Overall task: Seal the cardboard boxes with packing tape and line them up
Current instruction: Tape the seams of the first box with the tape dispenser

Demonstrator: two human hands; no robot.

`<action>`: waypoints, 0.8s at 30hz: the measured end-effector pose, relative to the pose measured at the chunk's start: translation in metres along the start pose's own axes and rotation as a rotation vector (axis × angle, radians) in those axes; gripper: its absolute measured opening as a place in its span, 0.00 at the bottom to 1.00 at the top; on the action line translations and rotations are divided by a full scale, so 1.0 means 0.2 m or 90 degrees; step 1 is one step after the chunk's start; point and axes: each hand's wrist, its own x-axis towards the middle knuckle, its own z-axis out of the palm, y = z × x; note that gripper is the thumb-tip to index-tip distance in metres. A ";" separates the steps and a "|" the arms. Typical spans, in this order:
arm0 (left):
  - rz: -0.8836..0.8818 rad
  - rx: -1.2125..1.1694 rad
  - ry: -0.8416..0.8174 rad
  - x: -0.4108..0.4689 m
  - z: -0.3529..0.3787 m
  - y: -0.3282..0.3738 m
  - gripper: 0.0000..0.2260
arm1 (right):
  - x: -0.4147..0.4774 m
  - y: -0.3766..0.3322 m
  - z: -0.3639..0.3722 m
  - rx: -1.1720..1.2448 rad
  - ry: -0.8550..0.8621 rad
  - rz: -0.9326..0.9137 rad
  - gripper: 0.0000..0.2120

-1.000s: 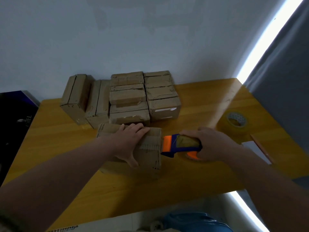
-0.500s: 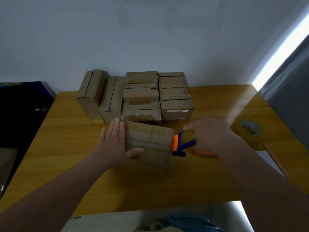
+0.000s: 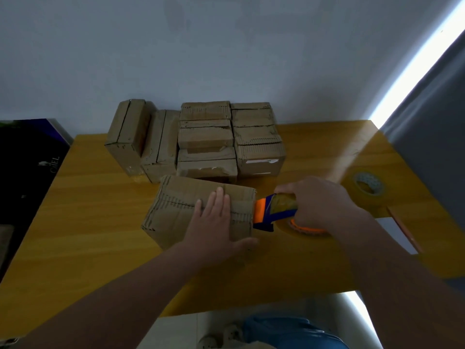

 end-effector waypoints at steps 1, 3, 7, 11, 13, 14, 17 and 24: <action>0.018 0.000 -0.011 0.01 0.00 0.05 0.53 | -0.01 0.00 0.01 0.009 0.000 0.003 0.32; 0.046 -0.003 -0.024 0.02 -0.01 0.11 0.50 | -0.03 0.01 0.02 0.023 0.005 0.010 0.32; 0.093 0.027 -0.006 0.03 -0.02 0.12 0.42 | -0.06 0.02 0.06 0.062 0.025 0.012 0.33; 0.155 0.055 -0.018 -0.01 -0.01 0.00 0.40 | -0.09 -0.03 0.13 0.128 0.046 -0.026 0.34; 0.170 0.067 -0.021 -0.04 -0.01 -0.08 0.39 | -0.08 -0.07 0.19 0.164 0.051 -0.043 0.33; 0.177 0.073 -0.016 -0.04 -0.01 -0.11 0.39 | -0.07 -0.08 0.21 0.179 0.052 -0.051 0.33; 0.187 0.084 0.002 -0.05 -0.01 -0.14 0.38 | -0.07 -0.08 0.27 0.207 0.061 -0.067 0.33; 0.183 0.073 0.007 -0.04 0.01 -0.15 0.39 | -0.14 -0.02 0.35 0.257 0.067 -0.103 0.33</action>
